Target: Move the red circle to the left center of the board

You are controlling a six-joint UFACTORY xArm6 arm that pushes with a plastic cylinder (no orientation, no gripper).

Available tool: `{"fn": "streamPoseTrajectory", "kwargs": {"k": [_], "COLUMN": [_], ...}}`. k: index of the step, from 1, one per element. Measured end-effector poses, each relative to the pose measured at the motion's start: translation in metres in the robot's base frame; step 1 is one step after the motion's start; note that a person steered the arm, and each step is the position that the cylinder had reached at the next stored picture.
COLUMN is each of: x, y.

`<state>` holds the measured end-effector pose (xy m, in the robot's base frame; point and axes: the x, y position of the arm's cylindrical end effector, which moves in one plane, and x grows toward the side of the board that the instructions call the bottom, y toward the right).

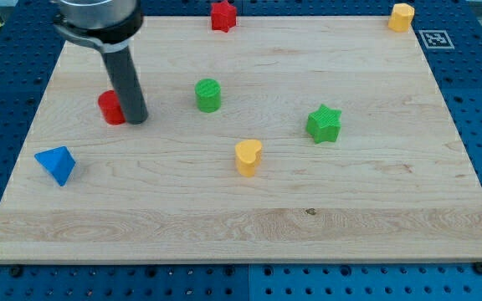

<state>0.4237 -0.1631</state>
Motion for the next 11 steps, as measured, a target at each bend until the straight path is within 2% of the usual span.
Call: {"fn": "streamPoseTrajectory", "kwargs": {"k": [2, 5, 6, 8, 9, 11], "x": [-0.007, -0.021, -0.021, -0.013, -0.039, -0.102], "y": [-0.046, -0.085, -0.088, -0.034, -0.047, -0.122]}}
